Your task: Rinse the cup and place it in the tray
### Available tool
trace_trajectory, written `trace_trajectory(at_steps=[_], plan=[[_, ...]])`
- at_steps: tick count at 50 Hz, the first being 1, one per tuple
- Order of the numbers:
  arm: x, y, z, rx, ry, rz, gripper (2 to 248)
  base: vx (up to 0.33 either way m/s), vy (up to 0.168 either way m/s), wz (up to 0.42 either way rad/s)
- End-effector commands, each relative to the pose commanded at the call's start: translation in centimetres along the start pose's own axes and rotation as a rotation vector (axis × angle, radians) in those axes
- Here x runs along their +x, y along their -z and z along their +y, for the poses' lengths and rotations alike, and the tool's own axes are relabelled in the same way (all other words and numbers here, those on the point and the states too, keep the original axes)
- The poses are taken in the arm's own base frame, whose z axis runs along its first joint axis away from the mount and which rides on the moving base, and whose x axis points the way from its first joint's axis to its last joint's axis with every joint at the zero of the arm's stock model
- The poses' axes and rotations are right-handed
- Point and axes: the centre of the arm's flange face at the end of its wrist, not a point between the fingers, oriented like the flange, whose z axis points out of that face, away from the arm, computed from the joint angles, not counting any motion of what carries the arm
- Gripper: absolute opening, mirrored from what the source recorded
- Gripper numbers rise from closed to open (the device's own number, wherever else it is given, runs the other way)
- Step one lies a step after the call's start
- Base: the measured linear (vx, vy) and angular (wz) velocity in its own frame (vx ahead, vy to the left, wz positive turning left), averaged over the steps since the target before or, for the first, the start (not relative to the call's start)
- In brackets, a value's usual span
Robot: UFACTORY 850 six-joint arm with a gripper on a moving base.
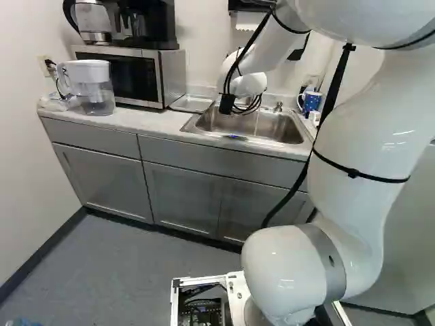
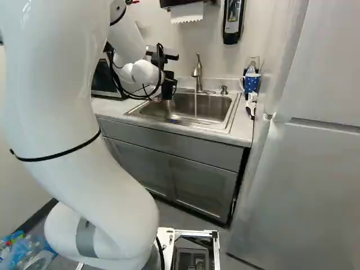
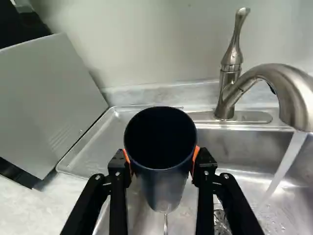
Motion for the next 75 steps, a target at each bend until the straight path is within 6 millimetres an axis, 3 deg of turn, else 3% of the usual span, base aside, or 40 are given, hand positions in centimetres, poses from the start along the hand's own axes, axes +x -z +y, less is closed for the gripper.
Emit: trace_trajectory(at_steps=[14,34,75], plan=[[0.0,0.0,0.0,0.0,0.147,0.0,126,0.0,0.0,0.0],[0.8,-0.2,-0.4,0.005,0.148,0.014,126,0.0,0.0,0.0],[4.6,-3.0,-6.9,0.104,0.172,0.088,126,0.0,0.0,0.0]])
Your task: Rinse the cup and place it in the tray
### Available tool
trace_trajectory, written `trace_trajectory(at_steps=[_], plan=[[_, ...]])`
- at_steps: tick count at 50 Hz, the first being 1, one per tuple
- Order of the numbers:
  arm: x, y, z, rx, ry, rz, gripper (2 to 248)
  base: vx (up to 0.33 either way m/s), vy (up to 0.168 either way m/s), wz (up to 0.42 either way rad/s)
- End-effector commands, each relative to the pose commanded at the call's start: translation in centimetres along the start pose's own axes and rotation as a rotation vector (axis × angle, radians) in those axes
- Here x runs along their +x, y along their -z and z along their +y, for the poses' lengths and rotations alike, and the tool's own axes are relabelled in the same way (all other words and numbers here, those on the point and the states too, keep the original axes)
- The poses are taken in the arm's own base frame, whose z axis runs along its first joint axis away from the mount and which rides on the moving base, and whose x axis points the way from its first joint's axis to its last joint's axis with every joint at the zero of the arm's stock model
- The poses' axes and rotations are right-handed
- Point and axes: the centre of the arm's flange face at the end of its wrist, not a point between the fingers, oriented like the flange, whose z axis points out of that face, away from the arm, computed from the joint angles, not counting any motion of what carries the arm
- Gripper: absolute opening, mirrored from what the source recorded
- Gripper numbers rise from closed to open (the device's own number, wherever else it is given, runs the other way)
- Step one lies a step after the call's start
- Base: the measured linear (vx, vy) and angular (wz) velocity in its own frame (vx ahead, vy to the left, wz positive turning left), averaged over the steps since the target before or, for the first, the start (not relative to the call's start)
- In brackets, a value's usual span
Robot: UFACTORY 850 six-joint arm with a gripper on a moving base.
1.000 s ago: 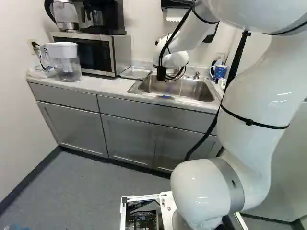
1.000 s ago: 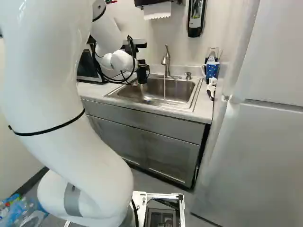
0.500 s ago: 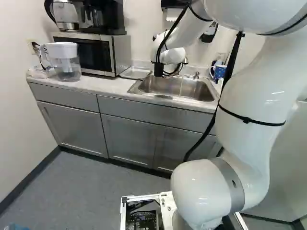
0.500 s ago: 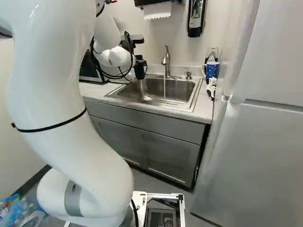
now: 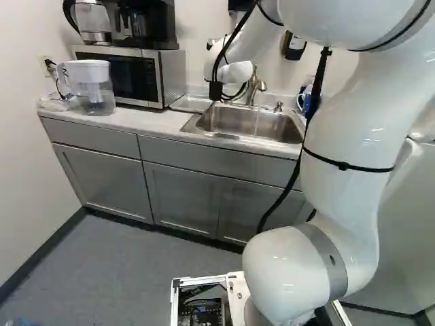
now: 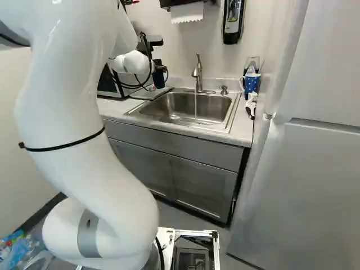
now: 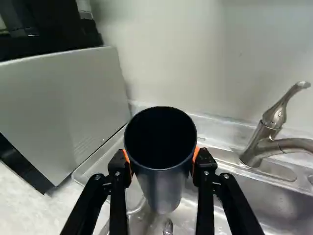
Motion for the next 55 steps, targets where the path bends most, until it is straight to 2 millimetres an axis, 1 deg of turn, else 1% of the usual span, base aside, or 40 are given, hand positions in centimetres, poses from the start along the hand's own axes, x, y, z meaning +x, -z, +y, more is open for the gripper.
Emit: trace_trajectory(at_steps=[22,37,48,55], plan=[[0.4,-2.7,-3.3,0.049,0.011,0.008,126,0.0,0.0,0.0],[0.7,-5.0,-5.3,0.078,0.017,0.017,126,0.0,0.0,0.0],[0.0,-7.0,-6.7,0.094,0.022,0.01,126,0.0,0.0,0.0],[-0.7,-7.8,-7.0,0.098,0.023,0.0,126,0.0,0.0,0.0]])
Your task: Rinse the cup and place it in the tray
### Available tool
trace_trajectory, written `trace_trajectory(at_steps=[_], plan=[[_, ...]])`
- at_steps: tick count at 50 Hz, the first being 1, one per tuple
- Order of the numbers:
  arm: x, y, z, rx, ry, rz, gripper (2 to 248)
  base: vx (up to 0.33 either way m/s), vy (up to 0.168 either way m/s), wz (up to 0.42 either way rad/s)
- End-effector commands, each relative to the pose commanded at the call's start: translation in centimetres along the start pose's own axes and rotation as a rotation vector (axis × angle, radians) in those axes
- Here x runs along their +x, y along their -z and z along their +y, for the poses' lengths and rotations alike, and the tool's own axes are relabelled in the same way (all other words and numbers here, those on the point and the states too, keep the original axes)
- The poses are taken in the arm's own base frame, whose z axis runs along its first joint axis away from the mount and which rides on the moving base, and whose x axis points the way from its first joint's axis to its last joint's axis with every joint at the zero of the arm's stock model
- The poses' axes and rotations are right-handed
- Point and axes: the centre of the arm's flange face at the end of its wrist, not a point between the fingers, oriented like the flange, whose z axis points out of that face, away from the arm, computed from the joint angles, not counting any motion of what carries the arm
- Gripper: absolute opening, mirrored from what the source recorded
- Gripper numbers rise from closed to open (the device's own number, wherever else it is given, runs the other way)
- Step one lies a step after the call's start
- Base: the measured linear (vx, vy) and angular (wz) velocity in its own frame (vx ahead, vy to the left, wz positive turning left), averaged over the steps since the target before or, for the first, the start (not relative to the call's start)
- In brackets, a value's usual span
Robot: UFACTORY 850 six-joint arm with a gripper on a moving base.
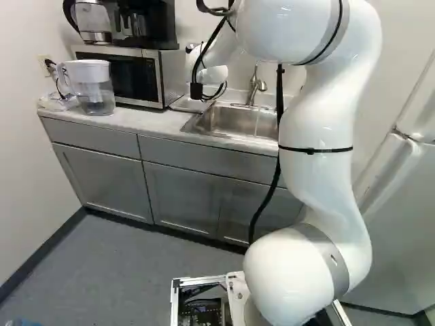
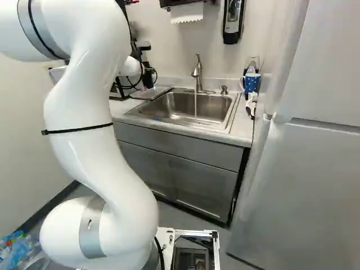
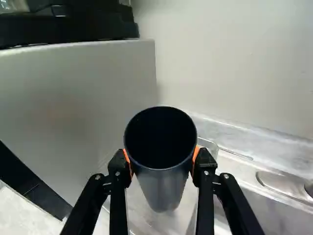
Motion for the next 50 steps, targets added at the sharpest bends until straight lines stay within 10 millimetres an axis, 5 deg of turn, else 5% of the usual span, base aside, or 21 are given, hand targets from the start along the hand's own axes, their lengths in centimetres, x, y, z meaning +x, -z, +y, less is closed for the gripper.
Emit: trace_trajectory(at_steps=[49,50], plan=[[-4.1,-2.3,-0.2,0.002,0.003,-0.066,129,0.0,0.0,0.0],[-4.1,-2.3,-0.2,0.002,0.003,-0.066,159,0.0,0.0,0.0]])
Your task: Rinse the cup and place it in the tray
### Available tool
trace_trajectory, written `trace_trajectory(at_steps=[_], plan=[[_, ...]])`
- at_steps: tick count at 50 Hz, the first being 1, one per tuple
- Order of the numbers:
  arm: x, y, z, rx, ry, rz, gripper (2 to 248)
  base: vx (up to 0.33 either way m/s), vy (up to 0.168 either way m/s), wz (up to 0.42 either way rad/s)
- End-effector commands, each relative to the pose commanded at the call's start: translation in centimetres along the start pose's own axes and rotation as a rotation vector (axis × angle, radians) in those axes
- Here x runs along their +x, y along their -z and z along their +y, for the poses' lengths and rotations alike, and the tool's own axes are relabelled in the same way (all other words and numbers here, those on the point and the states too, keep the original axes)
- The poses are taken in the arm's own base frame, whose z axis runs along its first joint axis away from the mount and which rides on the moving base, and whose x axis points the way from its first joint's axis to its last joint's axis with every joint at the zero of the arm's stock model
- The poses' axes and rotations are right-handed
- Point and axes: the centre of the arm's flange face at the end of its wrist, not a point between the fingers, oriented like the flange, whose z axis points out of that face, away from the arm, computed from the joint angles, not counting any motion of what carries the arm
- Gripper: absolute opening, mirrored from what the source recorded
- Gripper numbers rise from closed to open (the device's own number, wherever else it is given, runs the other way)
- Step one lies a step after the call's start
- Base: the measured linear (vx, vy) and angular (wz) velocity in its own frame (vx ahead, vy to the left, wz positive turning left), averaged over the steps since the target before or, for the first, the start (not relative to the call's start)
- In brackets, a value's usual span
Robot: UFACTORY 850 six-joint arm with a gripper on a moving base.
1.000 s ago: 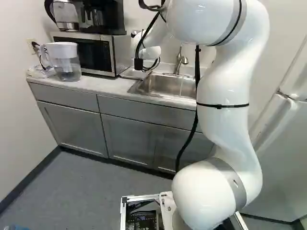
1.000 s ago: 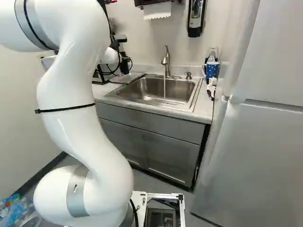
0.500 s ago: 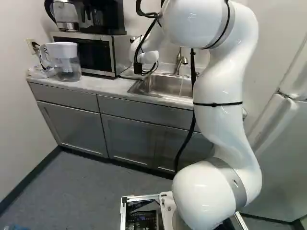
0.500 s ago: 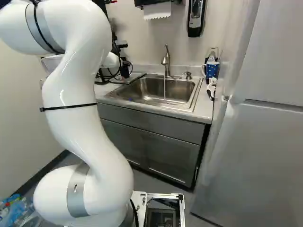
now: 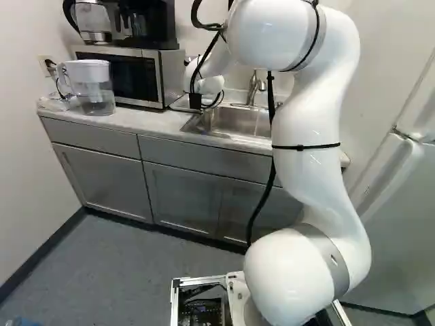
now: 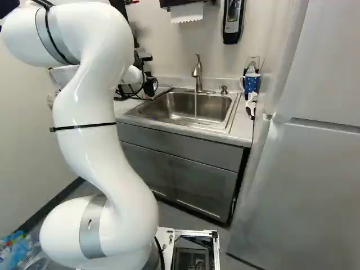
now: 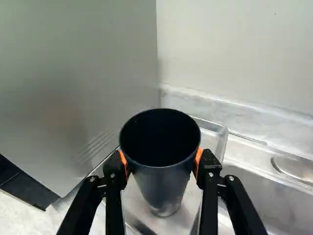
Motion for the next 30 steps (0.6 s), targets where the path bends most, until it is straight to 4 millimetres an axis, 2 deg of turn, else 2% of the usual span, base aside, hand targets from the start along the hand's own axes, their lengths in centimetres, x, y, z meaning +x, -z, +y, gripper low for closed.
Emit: trace_trajectory(at_steps=[4,5,10,11,15,16,30], plan=[[0.0,0.0,0.0,0.0,0.0,0.0,159,0.0,0.0,0.0],[0.0,0.0,0.0,0.0,0.0,0.0,193,0.0,0.0,0.0],[0.0,0.0,0.0,0.0,0.0,0.0,193,0.0,0.0,0.0],[0.0,0.0,0.0,0.0,0.0,0.0,228,0.0,0.0,0.0],[0.0,0.0,0.0,0.0,0.0,0.0,228,0.0,0.0,0.0],[0.0,0.0,0.0,0.0,0.0,0.0,247,0.0,0.0,0.0],[0.9,0.38,-0.01,0.0,0.0,0.015,247,0.0,0.0,0.0]])
